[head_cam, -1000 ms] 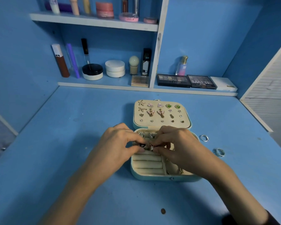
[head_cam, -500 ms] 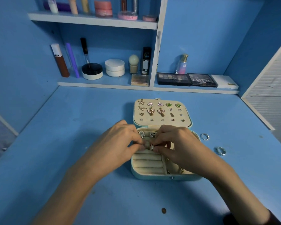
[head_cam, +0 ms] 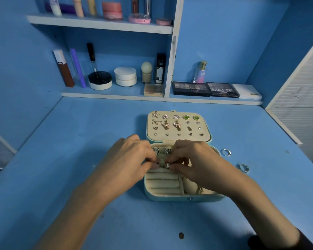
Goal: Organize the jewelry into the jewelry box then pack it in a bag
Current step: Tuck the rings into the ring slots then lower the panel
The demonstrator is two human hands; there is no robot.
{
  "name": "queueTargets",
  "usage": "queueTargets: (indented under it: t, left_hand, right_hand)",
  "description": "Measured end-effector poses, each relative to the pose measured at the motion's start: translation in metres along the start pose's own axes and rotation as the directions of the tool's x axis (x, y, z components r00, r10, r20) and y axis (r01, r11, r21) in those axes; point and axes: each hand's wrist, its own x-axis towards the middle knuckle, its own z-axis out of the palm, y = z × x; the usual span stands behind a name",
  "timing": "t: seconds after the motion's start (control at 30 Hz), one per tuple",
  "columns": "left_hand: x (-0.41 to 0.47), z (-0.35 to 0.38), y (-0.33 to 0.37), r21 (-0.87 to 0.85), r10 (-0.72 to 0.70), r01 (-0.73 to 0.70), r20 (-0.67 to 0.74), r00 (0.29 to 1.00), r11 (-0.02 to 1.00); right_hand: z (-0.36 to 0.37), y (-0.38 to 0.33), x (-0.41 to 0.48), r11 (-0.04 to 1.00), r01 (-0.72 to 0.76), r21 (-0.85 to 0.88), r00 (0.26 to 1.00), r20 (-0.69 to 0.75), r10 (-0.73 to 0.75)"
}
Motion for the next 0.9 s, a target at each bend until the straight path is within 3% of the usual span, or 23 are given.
queueTargets:
  t: [0.37, 0.9]
  left_hand:
    - [0.002, -0.002, 0.004, 0.018, -0.039, 0.04, -0.002, 0.999, 0.999]
    - [0.007, -0.009, 0.008, 0.07, -0.067, 0.062, 0.07, 0.995, 0.996]
  right_hand:
    - [-0.001, -0.01, 0.001, 0.991, -0.031, -0.132, 0.999, -0.015, 0.029]
    - [0.001, -0.006, 0.001, 0.994, -0.016, -0.105, 1.0, -0.014, 0.014]
